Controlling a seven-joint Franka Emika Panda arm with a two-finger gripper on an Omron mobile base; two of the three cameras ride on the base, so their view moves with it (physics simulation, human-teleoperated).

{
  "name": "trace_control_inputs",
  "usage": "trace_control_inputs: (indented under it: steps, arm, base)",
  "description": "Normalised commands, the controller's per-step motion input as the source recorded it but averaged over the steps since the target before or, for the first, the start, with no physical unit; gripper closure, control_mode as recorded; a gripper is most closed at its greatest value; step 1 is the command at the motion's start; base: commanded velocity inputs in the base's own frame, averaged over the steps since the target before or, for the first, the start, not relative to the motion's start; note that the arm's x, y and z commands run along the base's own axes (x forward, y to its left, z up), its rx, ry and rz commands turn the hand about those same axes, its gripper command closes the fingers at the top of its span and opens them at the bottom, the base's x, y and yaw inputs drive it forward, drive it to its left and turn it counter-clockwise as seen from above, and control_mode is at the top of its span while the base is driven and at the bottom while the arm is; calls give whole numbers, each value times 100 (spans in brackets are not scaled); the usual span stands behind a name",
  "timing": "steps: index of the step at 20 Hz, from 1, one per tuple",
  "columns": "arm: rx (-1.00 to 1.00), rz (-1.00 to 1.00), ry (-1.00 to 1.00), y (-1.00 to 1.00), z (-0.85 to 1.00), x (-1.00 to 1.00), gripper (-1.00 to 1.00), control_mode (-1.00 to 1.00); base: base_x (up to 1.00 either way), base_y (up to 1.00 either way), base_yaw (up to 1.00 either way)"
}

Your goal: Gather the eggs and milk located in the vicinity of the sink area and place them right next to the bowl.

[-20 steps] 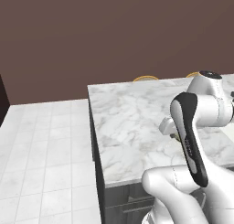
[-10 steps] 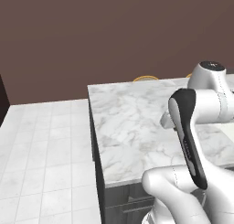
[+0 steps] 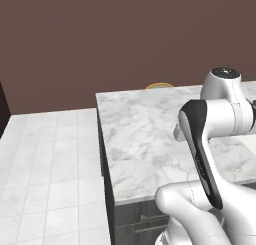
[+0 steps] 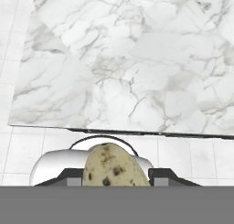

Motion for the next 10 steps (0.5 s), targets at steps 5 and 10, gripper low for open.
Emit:
trace_control_inputs:
  steps: [5,10]
  arm:
    - [0,0,0,0,0,0,100,-100]
    - [0,0,0,0,0,0,100,-100]
  base:
    - [0,0,0]
    - [0,0,0]
